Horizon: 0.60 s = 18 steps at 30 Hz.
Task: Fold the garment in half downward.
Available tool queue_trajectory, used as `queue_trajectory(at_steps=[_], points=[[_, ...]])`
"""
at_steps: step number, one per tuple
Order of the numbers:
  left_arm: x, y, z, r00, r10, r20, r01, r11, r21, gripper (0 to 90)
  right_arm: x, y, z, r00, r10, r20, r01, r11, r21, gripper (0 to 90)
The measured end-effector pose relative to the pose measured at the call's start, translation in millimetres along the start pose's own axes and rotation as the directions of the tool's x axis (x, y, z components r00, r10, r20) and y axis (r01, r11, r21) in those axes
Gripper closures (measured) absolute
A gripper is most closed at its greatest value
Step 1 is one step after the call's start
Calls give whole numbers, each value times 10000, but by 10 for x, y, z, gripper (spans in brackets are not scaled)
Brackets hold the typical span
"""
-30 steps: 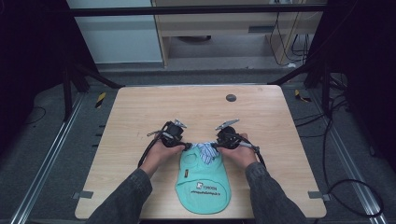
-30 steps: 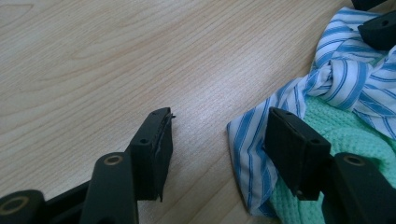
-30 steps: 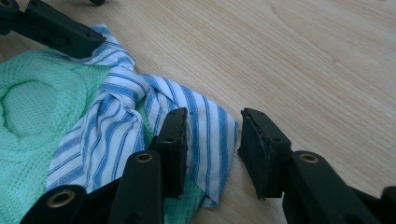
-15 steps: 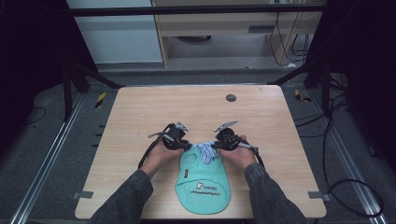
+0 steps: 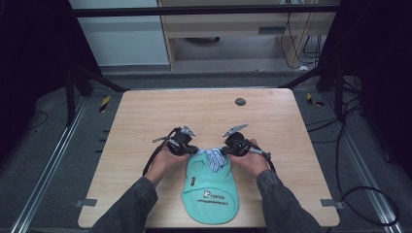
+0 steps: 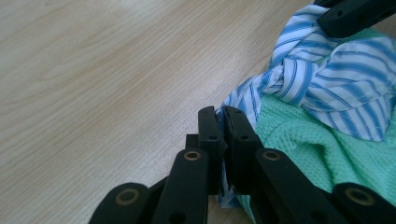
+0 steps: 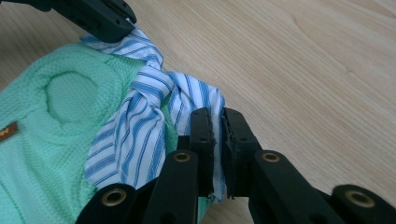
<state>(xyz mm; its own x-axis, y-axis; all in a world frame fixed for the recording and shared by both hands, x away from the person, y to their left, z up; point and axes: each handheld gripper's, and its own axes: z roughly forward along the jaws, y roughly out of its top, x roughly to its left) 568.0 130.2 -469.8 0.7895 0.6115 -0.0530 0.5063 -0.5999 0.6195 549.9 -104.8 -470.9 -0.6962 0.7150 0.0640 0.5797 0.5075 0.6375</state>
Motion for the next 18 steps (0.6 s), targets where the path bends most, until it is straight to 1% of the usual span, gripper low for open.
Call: queue_trajectory(at_steps=[2,6,7,11,13,18], points=[[-1,11,-38,10000,85,38,-85,9999,-66,864,1,17,-30,10000,-82,-51,81,9999,-91,836],[-2,25,-82,9999,105,117,-103,9998,-186,865,14,45,-87,9997,-255,-51,254,9996,-86,838],[-11,39,-118,9998,148,119,-144,9994,-318,865,17,52,-101,9996,-282,-41,282,9996,-96,838],[-28,73,-173,9992,362,141,-357,9988,-348,865,19,66,-145,9993,-373,-65,372,9992,-116,838],[-37,87,-195,9991,396,154,-389,9982,-456,865,20,71,-165,9992,-398,-26,398,9991,-111,838],[-53,124,-245,9983,570,141,-562,9972,-492,865,22,91,-217,9987,-510,-31,510,9986,-134,839]])
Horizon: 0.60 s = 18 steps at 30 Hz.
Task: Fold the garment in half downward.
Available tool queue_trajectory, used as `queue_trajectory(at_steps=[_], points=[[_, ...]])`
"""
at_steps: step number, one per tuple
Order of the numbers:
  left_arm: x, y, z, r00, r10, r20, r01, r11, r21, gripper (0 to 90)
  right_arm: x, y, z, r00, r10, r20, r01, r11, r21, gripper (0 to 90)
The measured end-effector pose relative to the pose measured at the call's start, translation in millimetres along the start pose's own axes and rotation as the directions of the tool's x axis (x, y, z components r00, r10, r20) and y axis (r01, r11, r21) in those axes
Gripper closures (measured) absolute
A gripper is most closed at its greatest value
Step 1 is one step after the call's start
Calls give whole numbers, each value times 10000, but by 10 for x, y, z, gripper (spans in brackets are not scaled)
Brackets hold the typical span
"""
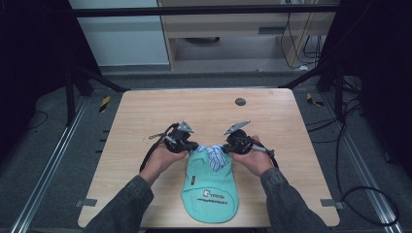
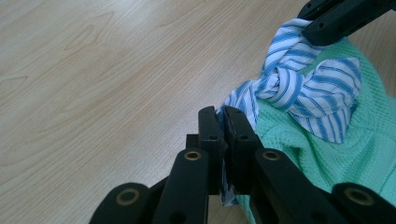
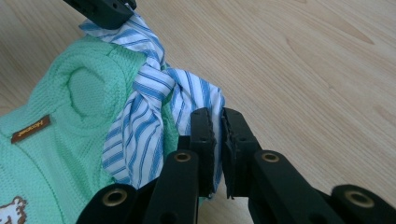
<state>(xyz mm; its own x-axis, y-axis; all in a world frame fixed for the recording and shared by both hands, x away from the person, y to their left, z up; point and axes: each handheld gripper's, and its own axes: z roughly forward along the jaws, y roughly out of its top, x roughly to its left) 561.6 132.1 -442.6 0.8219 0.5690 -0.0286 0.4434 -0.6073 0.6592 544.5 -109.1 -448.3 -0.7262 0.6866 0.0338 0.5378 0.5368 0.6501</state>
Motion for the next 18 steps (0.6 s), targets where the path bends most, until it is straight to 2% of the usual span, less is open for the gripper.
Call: queue_trajectory(at_steps=[8,18], points=[[-6,64,-83,9999,141,-55,-142,9998,-148,866,10,71,-105,9996,-298,31,298,9995,-66,839],[13,201,-230,9982,522,-298,-527,9984,-186,865,-8,197,-215,9986,-528,94,530,9984,-188,839]])
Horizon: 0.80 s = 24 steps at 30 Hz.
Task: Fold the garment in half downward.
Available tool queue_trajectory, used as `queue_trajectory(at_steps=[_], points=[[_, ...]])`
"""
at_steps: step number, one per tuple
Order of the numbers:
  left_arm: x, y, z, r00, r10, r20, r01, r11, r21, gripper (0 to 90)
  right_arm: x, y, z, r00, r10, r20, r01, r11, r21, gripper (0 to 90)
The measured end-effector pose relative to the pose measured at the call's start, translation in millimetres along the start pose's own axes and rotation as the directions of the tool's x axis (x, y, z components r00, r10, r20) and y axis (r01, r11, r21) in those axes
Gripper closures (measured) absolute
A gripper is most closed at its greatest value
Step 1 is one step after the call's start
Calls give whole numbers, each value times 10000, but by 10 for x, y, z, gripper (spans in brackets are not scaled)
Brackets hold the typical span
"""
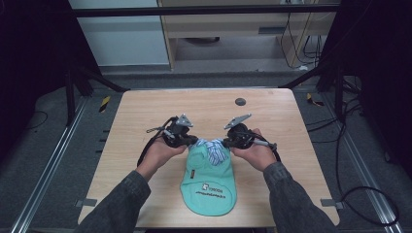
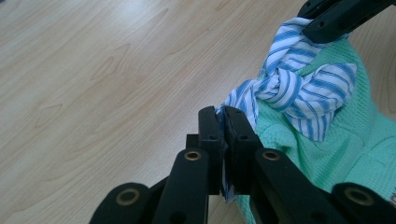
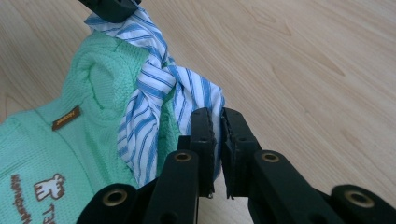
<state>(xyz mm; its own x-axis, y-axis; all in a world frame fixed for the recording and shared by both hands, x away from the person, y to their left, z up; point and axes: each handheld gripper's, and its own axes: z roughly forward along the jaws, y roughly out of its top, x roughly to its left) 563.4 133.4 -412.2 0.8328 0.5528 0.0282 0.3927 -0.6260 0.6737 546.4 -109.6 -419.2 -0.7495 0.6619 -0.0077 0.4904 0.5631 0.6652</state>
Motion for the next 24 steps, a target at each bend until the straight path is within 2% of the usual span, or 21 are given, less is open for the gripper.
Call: queue_trajectory(at_steps=[8,13,16,20,21,24], points=[[-26,45,-108,9999,15,-166,-17,9999,-161,865,30,57,-65,9999,-147,66,147,9998,-104,841],[-73,129,-245,9980,300,-550,-308,9994,-130,865,101,112,-158,9992,-345,216,351,9990,-271,843],[-73,140,-280,9977,172,-661,-186,9996,-201,866,103,148,-184,9988,-418,250,425,9986,-308,843],[-69,142,-299,9971,273,-714,-282,9995,-126,866,110,178,-183,9988,-418,254,427,9985,-335,843],[-57,137,-294,9972,237,-715,-248,9996,-147,865,109,200,-180,9979,-592,263,599,9978,-266,843],[-34,131,-284,9974,170,-699,-184,9996,-208,866,104,217,-171,9980,-594,214,599,9979,-263,843]])
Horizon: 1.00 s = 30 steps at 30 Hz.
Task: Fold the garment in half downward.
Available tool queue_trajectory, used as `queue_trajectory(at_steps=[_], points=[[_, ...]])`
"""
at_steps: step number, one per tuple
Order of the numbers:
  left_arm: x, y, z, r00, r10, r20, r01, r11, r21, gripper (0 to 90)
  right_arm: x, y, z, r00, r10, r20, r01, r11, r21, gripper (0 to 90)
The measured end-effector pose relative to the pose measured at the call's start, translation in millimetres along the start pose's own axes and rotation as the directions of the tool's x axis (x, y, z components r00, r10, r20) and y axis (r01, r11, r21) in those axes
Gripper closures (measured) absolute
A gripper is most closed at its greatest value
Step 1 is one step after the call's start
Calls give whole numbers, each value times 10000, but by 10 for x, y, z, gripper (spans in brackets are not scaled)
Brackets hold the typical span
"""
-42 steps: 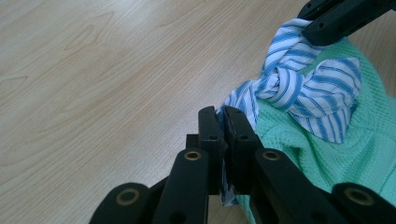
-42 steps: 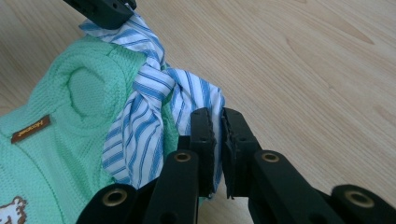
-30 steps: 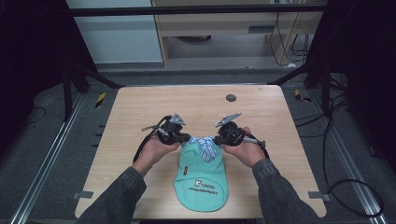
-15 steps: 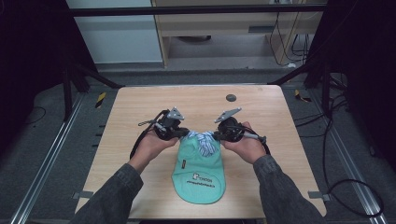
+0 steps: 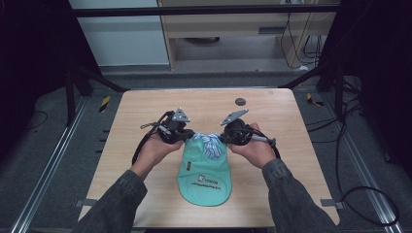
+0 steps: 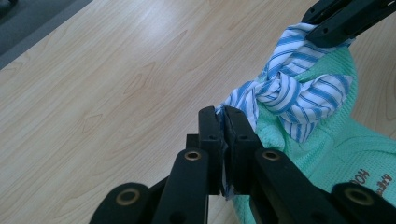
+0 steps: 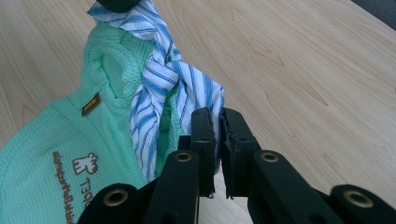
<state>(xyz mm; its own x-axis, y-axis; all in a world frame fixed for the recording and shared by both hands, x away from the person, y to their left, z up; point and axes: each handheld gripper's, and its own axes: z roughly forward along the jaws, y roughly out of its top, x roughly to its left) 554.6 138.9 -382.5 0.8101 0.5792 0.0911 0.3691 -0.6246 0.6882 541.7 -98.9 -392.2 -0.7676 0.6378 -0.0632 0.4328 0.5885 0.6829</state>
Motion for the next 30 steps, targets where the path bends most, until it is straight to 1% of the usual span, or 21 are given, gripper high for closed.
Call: queue_trajectory(at_steps=[3,10,14,16,18,21,23,28,30], points=[[41,-3,0,10000,-95,-20,95,9999,-32,866,-37,45,28,9999,-112,6,112,9999,65,843],[86,-9,-53,9999,-93,-81,93,10000,-13,867,-37,118,57,9998,-212,0,212,9998,15,842],[117,-15,-76,9998,-198,-99,197,9997,-131,867,-27,164,66,9994,-342,-7,342,9994,64,843],[125,-12,-89,9997,-194,-126,192,9996,-192,867,-27,180,62,9994,-356,34,356,9993,95,843],[141,-7,-101,9996,-207,-181,202,9995,-243,867,-32,228,53,9989,-474,46,473,9988,149,843],[158,-4,-110,9996,-222,-191,217,9995,-231,867,-34,253,55,9983,-570,73,569,9983,151,844],[179,-3,-110,9994,-313,-145,308,9990,-312,867,-42,280,67,9979,-637,104,635,9978,170,844],[189,17,-120,9997,-186,-132,182,9993,-312,867,-58,291,73,9975,-681,174,678,9975,173,845],[199,40,-113,9997,-120,-215,112,9994,-337,867,-77,301,76,9974,-686,221,681,9974,212,845]])
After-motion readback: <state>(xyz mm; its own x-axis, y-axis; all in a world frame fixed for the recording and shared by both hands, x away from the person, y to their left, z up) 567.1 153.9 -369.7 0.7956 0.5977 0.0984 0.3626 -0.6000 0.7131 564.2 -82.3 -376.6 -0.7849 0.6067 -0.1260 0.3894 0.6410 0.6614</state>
